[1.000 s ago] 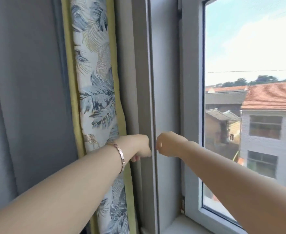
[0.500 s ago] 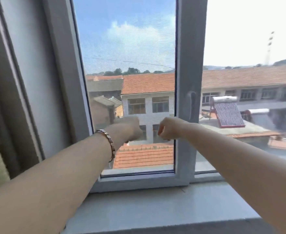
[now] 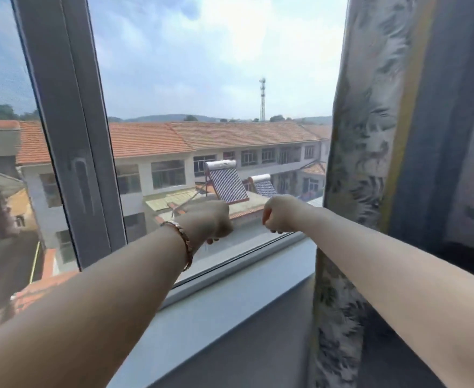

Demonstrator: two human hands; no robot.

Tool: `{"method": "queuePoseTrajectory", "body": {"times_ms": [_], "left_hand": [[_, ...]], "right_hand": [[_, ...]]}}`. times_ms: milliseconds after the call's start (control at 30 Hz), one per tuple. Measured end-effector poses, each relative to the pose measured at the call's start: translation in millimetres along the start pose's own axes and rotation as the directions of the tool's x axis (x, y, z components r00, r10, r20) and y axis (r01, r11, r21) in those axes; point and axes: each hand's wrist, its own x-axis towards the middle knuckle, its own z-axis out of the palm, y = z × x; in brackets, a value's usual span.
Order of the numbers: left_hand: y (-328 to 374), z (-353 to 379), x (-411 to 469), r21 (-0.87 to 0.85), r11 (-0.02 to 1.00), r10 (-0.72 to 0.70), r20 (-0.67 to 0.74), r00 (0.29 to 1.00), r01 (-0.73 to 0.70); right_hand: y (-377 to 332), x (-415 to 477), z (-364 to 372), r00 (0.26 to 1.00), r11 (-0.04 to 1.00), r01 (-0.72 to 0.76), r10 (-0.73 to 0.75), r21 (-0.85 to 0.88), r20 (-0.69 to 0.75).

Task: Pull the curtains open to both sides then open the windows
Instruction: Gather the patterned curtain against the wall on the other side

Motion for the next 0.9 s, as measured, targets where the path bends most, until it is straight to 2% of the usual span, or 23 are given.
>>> {"method": "queuePoseTrajectory", "body": {"times_ms": [133, 300, 400, 533, 633, 767, 833, 900], "left_hand": [[79, 17, 53, 0.004, 0.996, 0.09, -0.009, 0.996, -0.09], [165, 31, 122, -0.07, 0.977, 0.193, -0.099, 0.976, -0.201], [205, 40, 168, -0.1, 0.952, 0.272, -0.163, 0.949, -0.29], [249, 58, 241, -0.162, 0.915, 0.327, -0.239, 0.914, -0.37], [276, 74, 304, -0.299, 0.894, 0.282, -0.205, 0.937, -0.335], [317, 78, 384, -0.437, 0.844, 0.254, -0.186, 0.949, -0.312], [342, 75, 421, -0.505, 0.781, 0.299, -0.218, 0.929, -0.369], [365, 77, 453, -0.584, 0.687, 0.351, -0.255, 0.901, -0.432]], "right_hand": [[90, 6, -22, 0.99, 0.992, -0.112, 0.108, -0.049, -0.086], [183, 23, -48, 0.961, 0.964, -0.232, 0.206, -0.128, -0.185], [228, 42, -60, 0.928, 0.947, -0.301, 0.263, -0.116, -0.265], [285, 81, -65, 0.844, 0.929, -0.366, 0.306, -0.057, -0.44], [327, 122, -68, 0.748, 0.904, -0.428, 0.351, -0.005, -0.563], [378, 175, -88, 0.614, 0.821, -0.569, 0.388, -0.045, -0.687], [404, 199, -97, 0.574, 0.821, -0.57, 0.407, 0.009, -0.711], [428, 218, -102, 0.579, 0.866, -0.49, 0.41, 0.101, -0.705]]}}
